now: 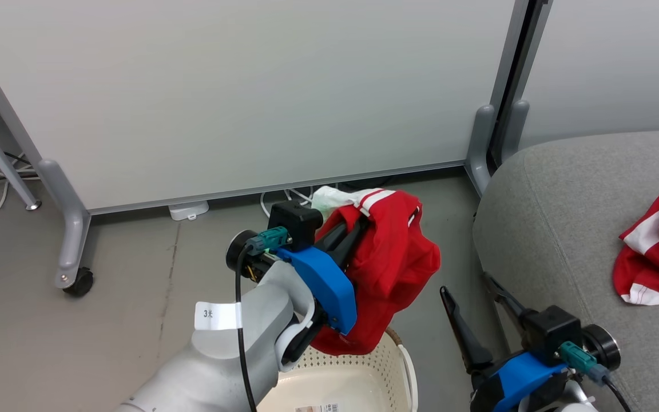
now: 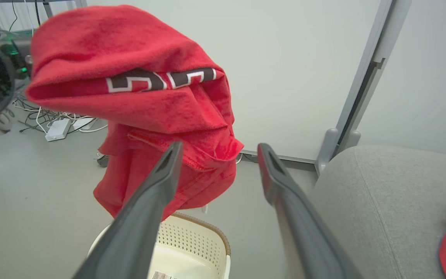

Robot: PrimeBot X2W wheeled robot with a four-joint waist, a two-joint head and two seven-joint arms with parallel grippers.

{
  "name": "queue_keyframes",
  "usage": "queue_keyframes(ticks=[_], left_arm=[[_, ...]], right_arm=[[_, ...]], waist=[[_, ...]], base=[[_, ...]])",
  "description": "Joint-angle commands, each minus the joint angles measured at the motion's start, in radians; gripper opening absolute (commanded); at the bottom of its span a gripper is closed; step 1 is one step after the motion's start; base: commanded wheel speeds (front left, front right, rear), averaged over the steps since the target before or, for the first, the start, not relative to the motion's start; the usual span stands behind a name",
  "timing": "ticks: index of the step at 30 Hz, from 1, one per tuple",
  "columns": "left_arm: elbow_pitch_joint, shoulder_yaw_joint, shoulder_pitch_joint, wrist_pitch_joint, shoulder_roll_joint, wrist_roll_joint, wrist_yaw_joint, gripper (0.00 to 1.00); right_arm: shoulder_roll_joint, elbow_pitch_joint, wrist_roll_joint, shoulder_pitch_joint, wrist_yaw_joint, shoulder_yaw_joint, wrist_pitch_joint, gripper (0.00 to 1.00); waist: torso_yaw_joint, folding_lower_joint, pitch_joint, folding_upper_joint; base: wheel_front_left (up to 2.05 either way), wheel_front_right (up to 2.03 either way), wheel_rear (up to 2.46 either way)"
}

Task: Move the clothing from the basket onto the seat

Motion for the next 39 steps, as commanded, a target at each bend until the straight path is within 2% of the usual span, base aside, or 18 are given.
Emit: queue_keyframes(ticks=[1, 9, 21, 28, 39], left_arm=[[0.002, -0.003, -0.007, -0.005, 0.001, -0.001, -0.002, 0.00], [0.004, -0.007, -0.018, -0.005, -0.004, -0.004, -0.002, 0.00], [-0.001, -0.023, -0.033, -0.005, -0.009, -0.007, -0.002, 0.00], [-0.006, -0.035, -0.038, -0.005, -0.011, -0.017, -0.002, 0.00], [-0.008, -0.054, -0.044, -0.005, -0.007, -0.026, -0.002, 0.00]], right_arm=[[-0.007, 0.002, 0.008, 0.006, 0.000, 0.011, 0.003, 1.00], [-0.030, 0.071, 0.013, -0.081, 0.000, 0.097, 0.007, 1.00], [-0.016, 0.288, 0.006, -0.279, 0.000, 0.163, -0.072, 1.00], [-0.012, 0.424, 0.003, -0.349, 0.000, 0.226, -0.070, 1.00], [-0.003, 0.559, -0.026, -0.434, 0.000, 0.232, -0.122, 1.00]], waist=[[0.000, 0.0001, 0.004, -0.0001], [-0.006, 0.0001, 0.025, -0.0001], [-0.001, 0.0001, 0.049, -0.0001], [0.006, 0.0001, 0.057, -0.0001], [0.010, 0.0001, 0.063, -0.0001]], base=[[0.00, 0.00, 0.00], [0.00, 0.00, 0.00], [0.00, 0.00, 0.00], [0.00, 0.00, 0.00], [0.00, 0.00, 0.00]])
